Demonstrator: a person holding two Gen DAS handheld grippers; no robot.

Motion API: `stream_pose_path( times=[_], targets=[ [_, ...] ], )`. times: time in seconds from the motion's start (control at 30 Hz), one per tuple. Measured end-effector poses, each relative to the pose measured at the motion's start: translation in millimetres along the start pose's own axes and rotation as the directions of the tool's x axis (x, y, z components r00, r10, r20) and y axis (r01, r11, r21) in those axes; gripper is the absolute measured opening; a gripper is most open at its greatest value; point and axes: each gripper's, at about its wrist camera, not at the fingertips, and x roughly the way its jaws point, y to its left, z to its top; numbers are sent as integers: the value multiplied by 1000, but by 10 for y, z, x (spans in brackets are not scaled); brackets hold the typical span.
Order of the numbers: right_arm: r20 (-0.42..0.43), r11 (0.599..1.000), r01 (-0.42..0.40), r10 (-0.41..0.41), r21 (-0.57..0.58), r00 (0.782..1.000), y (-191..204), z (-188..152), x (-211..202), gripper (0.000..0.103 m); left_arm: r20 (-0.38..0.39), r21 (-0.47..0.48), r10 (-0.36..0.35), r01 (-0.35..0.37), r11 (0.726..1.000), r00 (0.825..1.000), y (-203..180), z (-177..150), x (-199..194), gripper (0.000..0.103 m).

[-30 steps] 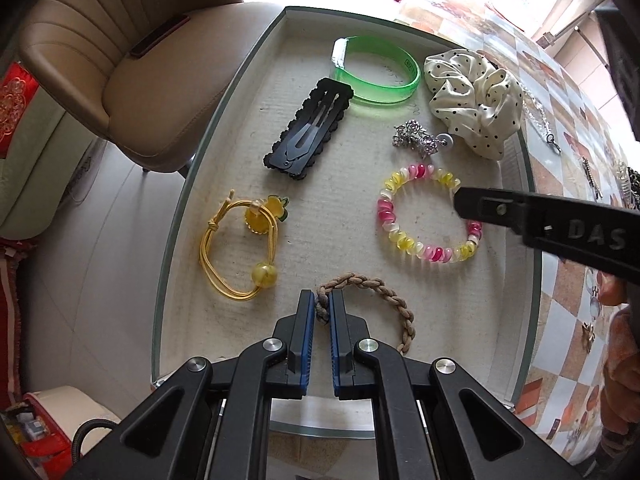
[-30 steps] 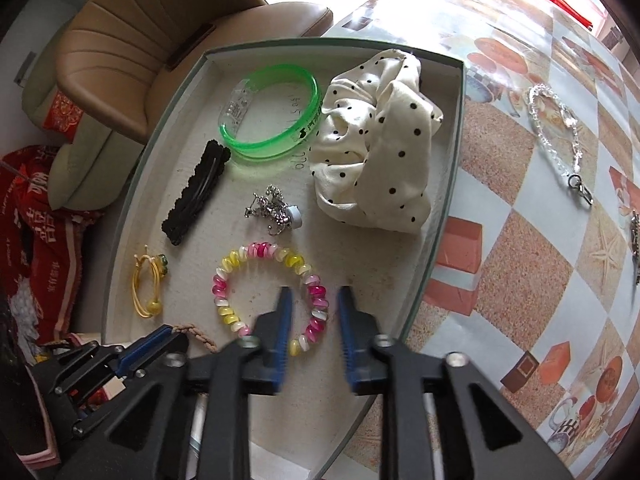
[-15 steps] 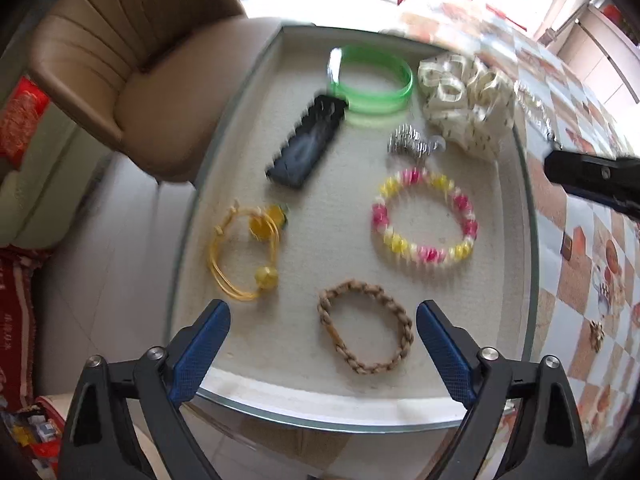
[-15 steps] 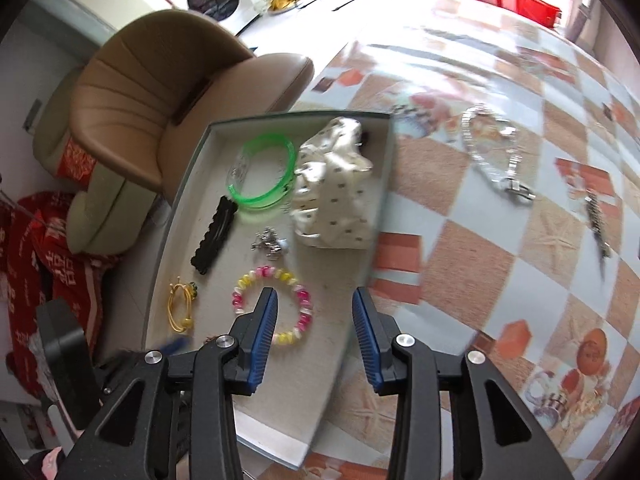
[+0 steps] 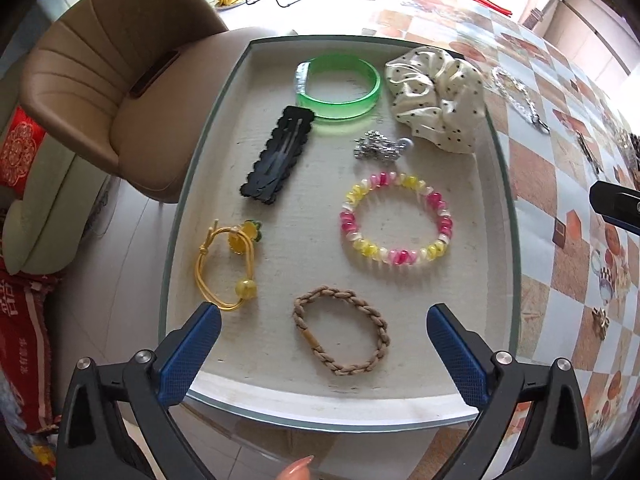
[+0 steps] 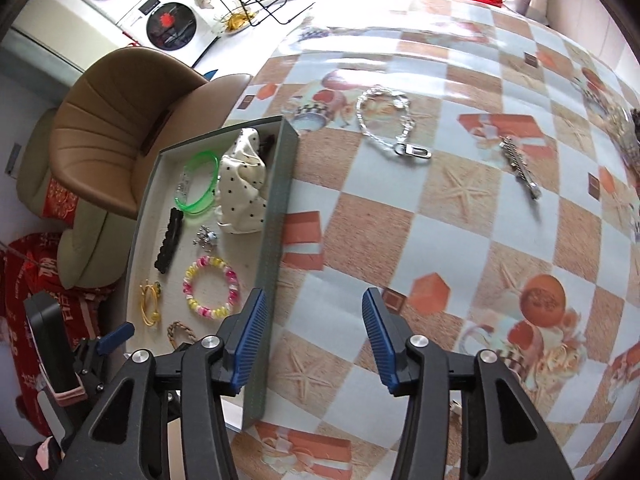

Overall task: Organize jewelry
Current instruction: 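Move both open tools back over the table toward the remaining clips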

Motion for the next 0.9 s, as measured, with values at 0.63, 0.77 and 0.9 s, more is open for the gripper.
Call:
stream_pose_path(
  times=[0.63, 0.77, 0.9],
  targets=[
    [13, 1000, 19, -19, 16, 1000, -127, -301, -218, 89, -26, 60, 14, -13, 998, 1000, -219, 5, -255, 103],
    [48, 999, 8, -10, 41, 999, -200, -348, -338, 89, -12, 87, 16, -15, 996, 1000, -309, 41, -370, 103],
    [120, 998, 12, -20, 65, 993, -280, -423, -518, 89, -3, 118, 10, -10, 993, 1000, -352, 71, -438, 103]
  ],
)
